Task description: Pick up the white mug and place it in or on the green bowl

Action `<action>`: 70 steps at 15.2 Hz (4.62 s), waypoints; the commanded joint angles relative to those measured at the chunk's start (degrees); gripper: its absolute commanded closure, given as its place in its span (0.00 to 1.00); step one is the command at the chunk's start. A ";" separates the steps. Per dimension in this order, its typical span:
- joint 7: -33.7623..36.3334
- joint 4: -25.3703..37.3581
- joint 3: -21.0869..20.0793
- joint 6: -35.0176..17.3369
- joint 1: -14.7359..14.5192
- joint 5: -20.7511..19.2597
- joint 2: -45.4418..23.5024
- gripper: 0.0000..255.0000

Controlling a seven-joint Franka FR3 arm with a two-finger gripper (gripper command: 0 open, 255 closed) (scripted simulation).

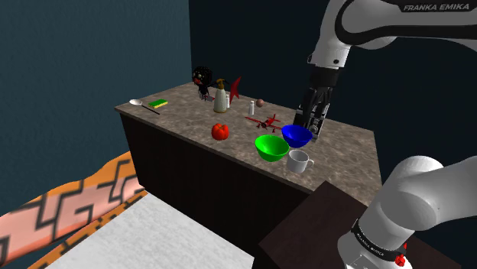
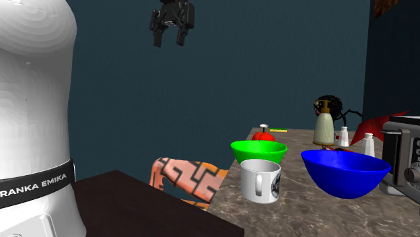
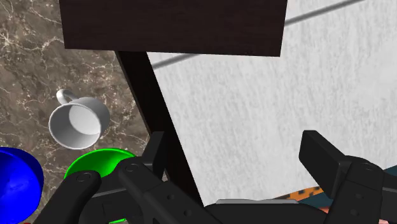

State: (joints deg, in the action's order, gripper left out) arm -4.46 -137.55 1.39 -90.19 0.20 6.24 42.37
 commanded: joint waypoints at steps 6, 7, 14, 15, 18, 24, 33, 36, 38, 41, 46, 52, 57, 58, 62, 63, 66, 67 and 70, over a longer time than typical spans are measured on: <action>-2.92 -6.48 1.50 -9.33 1.39 -2.86 -2.74 0.00; -3.47 -7.58 1.82 -11.29 1.70 -3.42 -3.55 0.00; -6.99 -13.19 4.35 -25.78 4.03 -7.32 -11.94 0.00; -7.45 -13.67 4.74 -27.94 4.38 -7.86 -13.52 0.00; -8.74 -14.58 5.94 -34.46 5.40 -9.40 -18.79 0.00; -11.12 -13.99 8.38 -47.21 7.30 -11.92 -31.31 0.00; -13.91 -10.32 10.46 -60.33 9.18 -12.62 -47.11 0.00; -14.31 -10.41 10.37 -62.93 9.35 -12.07 -49.63 0.00; -14.71 -10.38 10.22 -65.13 9.54 -11.52 -51.87 0.00; -14.70 -10.38 10.21 -65.13 9.55 -11.53 -51.87 0.00; -14.70 -10.39 10.21 -65.11 9.55 -11.53 -51.86 0.00; -14.70 -10.38 10.21 -65.11 9.55 -11.53 -51.86 1.00; -14.59 -10.45 10.31 -64.30 9.49 -11.75 -50.97 1.00; -14.48 -10.48 10.40 -63.45 9.43 -11.97 -50.08 1.00; -14.10 -10.50 10.64 -60.03 9.29 -12.76 -46.61 1.00; -14.02 -10.47 10.68 -59.16 9.26 -12.93 -45.76 1.00; -13.82 -10.28 10.74 -56.54 9.23 -13.40 -43.30 1.00; -13.76 -10.19 10.74 -55.66 9.22 -13.54 -42.50 1.00; -13.62 -9.84 10.72 -53.00 9.22 -13.89 -40.19 1.00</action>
State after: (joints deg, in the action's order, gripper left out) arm -18.24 -147.34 12.14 -144.25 9.44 -7.45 1.11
